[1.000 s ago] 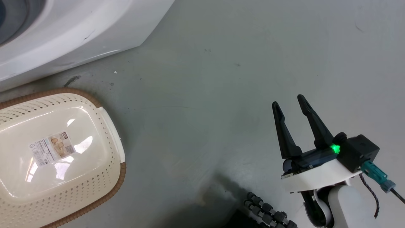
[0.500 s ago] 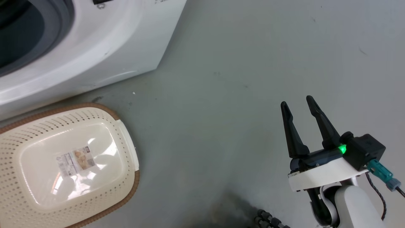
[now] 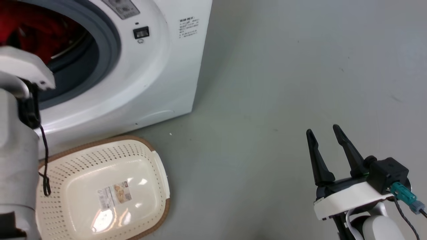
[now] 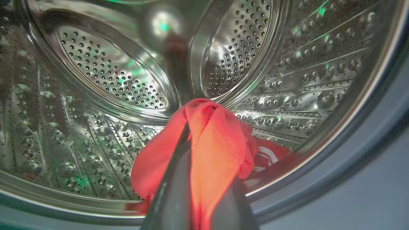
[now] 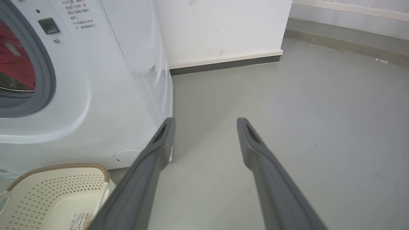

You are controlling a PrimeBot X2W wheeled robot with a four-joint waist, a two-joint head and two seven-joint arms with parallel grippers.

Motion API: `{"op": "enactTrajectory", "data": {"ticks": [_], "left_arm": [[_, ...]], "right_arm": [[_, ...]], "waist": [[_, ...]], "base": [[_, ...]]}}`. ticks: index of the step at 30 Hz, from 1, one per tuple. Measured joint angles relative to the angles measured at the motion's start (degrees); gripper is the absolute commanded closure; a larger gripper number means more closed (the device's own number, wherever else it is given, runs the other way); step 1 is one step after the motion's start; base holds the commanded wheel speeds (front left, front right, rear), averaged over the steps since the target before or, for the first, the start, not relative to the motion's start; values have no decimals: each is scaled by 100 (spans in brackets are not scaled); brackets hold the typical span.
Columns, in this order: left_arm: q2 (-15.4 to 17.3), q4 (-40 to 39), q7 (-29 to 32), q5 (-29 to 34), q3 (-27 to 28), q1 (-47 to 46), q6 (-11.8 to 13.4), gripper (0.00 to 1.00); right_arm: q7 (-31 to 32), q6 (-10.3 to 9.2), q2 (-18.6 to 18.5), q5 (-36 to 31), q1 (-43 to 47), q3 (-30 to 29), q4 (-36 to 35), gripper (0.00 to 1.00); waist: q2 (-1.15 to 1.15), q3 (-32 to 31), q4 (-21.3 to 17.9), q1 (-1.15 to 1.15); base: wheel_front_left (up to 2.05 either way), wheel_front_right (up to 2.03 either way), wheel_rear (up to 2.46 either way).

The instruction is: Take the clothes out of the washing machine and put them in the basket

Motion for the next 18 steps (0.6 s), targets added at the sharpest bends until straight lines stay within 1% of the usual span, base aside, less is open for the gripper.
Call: {"op": "enactTrajectory", "data": {"ticks": [3, 6, 11, 18], "left_arm": [[-124, -48, -89, -56, 40, 318, -7, 100], [-224, -276, -108, -92, 120, 676, -11, 100], [-376, -1089, -111, -96, 356, 1420, -7, 100], [-761, -2185, -119, -40, 541, 2481, 47, 100]], "right_arm": [[102, 0, -1, -56, 131, -49, -45, 0], [204, 0, -1, -98, 286, -79, -120, 0], [364, 0, 0, -153, 516, -111, -263, 0], [526, 0, -1, -220, 781, -190, -454, 0]], "waist": [[0, -288, 88, 0], [0, -587, 169, -1], [0, -1049, 302, -1], [0, -1532, 531, -2]], "base": [[0, 0, 0], [0, 0, 0], [0, 0, 0], [0, 0, 0]]}}
